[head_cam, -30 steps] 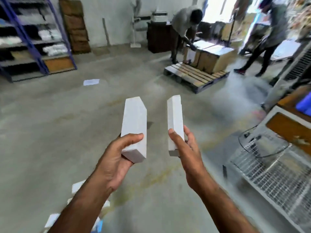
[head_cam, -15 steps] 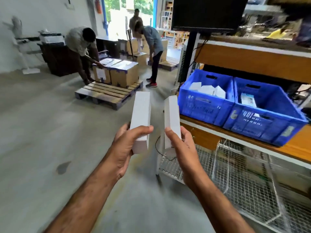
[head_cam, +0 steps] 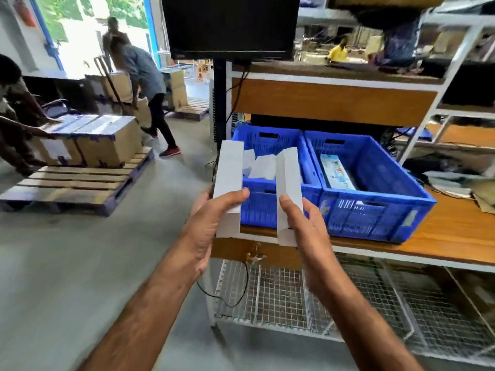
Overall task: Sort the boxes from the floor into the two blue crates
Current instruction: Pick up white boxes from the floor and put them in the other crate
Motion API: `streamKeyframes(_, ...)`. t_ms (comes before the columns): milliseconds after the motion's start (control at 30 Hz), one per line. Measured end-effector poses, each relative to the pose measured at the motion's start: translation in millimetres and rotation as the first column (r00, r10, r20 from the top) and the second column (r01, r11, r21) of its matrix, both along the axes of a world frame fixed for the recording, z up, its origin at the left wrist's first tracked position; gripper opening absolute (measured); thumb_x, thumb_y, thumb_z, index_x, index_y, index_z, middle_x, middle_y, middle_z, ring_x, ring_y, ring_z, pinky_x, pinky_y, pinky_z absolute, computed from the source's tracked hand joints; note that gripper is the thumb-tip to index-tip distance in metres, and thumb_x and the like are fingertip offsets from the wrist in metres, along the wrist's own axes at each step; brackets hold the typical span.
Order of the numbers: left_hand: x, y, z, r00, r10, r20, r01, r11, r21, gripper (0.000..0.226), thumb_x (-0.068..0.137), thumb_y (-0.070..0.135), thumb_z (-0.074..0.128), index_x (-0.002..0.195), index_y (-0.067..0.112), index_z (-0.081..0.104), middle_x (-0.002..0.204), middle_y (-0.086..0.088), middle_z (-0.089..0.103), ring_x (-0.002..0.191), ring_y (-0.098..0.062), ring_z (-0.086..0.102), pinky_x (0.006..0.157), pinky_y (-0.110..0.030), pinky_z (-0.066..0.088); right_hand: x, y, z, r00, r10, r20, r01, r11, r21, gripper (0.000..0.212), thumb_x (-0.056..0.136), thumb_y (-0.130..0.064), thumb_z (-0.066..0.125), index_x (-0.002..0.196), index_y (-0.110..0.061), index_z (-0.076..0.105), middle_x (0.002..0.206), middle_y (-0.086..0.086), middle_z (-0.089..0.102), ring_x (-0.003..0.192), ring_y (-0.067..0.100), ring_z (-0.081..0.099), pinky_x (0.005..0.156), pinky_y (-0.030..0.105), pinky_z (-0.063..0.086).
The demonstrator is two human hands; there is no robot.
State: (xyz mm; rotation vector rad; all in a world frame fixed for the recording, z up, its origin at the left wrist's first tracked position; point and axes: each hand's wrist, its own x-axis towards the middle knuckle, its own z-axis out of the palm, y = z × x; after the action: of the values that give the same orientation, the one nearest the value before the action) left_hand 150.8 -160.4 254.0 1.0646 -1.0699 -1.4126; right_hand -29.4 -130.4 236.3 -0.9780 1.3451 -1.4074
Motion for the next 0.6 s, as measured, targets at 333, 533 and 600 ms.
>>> streamKeyframes(333, -22, -166, 15, 0.977, -0.070, 0.200, 0.065, 0.997, 0.032, 0.070, 0.064, 0.059, 0.081, 0.122, 0.024, 0.066, 0.110, -0.003, 0.076, 0.099, -0.025, 0.069, 0.069, -0.032, 0.052, -21, -147, 15, 0.987, -0.110, -0.114, 0.115, 0.993, 0.036, 0.073, 0.077, -0.063, 0.056, 0.138, -0.023, 0.051, 0.114, -0.003, 0.065, 0.090, 0.013, 0.062, 0.054, 0.020, 0.049)
streamKeyframes(533, -60, -257, 4, 0.862, 0.122, 0.492, -0.059, 0.988, -0.141, 0.083, 0.082, 0.050, 0.079, 0.150, 0.023, 0.040, 0.137, -0.001, 0.051, 0.090, 0.001, 0.064, 0.071, -0.013, 0.051, -41, -234, 17, 0.924, -0.093, -0.372, 0.130, 0.989, 0.075, 0.086, 0.075, -0.072, 0.054, 0.149, -0.035, 0.032, 0.144, 0.004, 0.045, 0.120, 0.028, 0.057, 0.094, 0.048, 0.054)
streamKeyframes(600, -77, -286, -6, 0.719, 0.146, 0.680, -0.058, 0.987, -0.151, 0.091, 0.081, 0.058, 0.075, 0.155, 0.027, 0.031, 0.147, -0.005, 0.038, 0.126, -0.018, 0.050, 0.105, -0.033, 0.045, -51, -268, 10, 0.836, -0.076, -0.544, 0.161, 0.981, 0.110, 0.092, 0.075, -0.075, 0.050, 0.153, -0.032, 0.026, 0.145, 0.009, 0.038, 0.127, 0.035, 0.050, 0.102, 0.048, 0.048)
